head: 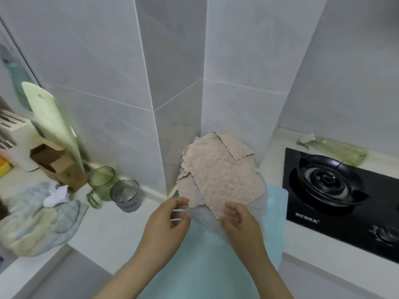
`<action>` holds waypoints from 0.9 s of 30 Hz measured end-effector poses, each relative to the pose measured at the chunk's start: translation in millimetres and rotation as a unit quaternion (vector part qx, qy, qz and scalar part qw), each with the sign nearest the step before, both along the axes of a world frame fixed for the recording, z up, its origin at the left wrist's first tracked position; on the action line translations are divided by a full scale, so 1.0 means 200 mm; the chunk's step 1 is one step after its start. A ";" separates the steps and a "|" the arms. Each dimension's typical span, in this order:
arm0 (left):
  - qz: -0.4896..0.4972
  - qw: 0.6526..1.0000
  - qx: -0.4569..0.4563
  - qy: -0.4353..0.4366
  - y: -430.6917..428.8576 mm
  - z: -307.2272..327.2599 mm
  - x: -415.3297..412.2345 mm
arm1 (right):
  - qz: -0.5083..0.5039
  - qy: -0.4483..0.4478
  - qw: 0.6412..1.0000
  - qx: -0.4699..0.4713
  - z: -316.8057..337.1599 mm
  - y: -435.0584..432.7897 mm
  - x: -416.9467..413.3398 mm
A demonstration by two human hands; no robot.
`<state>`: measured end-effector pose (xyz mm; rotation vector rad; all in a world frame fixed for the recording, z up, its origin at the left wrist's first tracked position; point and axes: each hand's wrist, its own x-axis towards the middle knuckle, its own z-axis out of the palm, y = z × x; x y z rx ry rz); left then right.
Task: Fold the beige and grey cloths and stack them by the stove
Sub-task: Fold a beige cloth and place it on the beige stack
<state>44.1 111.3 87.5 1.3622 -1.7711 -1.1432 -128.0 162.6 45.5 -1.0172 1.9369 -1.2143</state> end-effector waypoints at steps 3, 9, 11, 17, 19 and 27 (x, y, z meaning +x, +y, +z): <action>-0.032 0.999 0.004 0.000 -0.11 -0.08 -0.02 | -0.016 0.045 0.999 0.020 -0.08 -0.08 0.02; -0.113 0.993 -0.031 0.013 -0.37 -0.30 -0.08 | -0.070 0.177 0.981 -0.022 -0.26 -0.24 0.07; -0.139 0.989 -0.052 0.029 -0.45 -0.39 -0.10 | -0.089 0.260 0.960 -0.044 -0.33 -0.29 0.08; -0.185 0.969 -0.130 0.100 -0.63 -0.57 -0.14 | -0.130 0.422 0.895 -0.062 -0.48 -0.42 0.09; -0.199 0.959 -0.158 0.123 -0.67 -0.61 -0.15 | -0.137 0.450 0.880 -0.070 -0.50 -0.43 0.07; -0.224 0.911 -0.327 0.113 -0.74 -0.68 -0.22 | -0.180 0.467 0.856 -0.133 -0.44 -0.40 0.06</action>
